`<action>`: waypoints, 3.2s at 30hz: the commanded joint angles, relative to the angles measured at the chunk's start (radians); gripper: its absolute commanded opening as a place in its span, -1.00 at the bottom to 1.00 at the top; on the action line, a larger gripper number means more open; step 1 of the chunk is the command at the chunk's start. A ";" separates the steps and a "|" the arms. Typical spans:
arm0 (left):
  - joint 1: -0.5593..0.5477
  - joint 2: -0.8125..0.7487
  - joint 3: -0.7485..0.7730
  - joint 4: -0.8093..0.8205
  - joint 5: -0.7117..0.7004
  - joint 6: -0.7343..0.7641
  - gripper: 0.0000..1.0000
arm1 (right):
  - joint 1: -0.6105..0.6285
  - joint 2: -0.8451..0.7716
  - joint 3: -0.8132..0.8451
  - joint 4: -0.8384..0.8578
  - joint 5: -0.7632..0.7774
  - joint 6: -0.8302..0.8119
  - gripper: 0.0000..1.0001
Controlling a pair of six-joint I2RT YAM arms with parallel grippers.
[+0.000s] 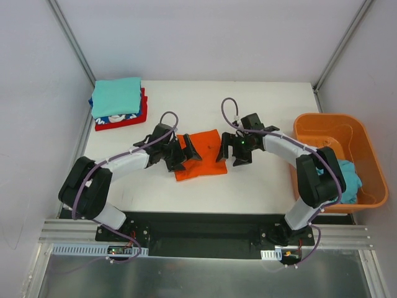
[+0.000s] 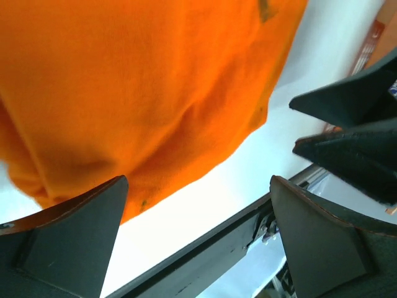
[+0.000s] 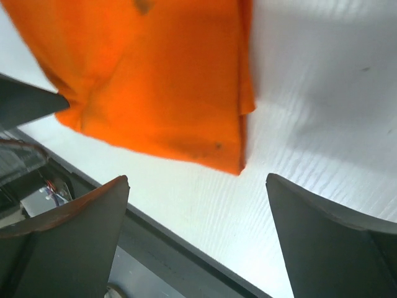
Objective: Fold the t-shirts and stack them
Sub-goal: Put the neatly folded tshirt into the corner of the board with the left arm
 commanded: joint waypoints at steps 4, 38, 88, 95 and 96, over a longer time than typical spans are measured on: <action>0.004 -0.191 0.042 -0.247 -0.235 0.054 0.99 | 0.029 -0.230 0.027 -0.136 0.108 -0.070 0.93; 0.111 0.298 0.433 -0.353 -0.407 0.290 -1.00 | 0.017 -0.840 -0.084 -0.411 0.586 -0.159 0.93; 0.381 0.431 1.508 -0.571 -0.690 1.204 -1.00 | -0.022 -0.705 -0.097 -0.397 0.906 -0.153 0.93; 0.395 0.453 1.511 -0.569 -0.745 1.220 -1.00 | -0.022 -0.695 -0.099 -0.400 0.912 -0.153 0.93; 0.408 0.457 1.511 -0.568 -0.740 1.215 -1.00 | -0.023 -0.696 -0.099 -0.401 0.912 -0.153 0.93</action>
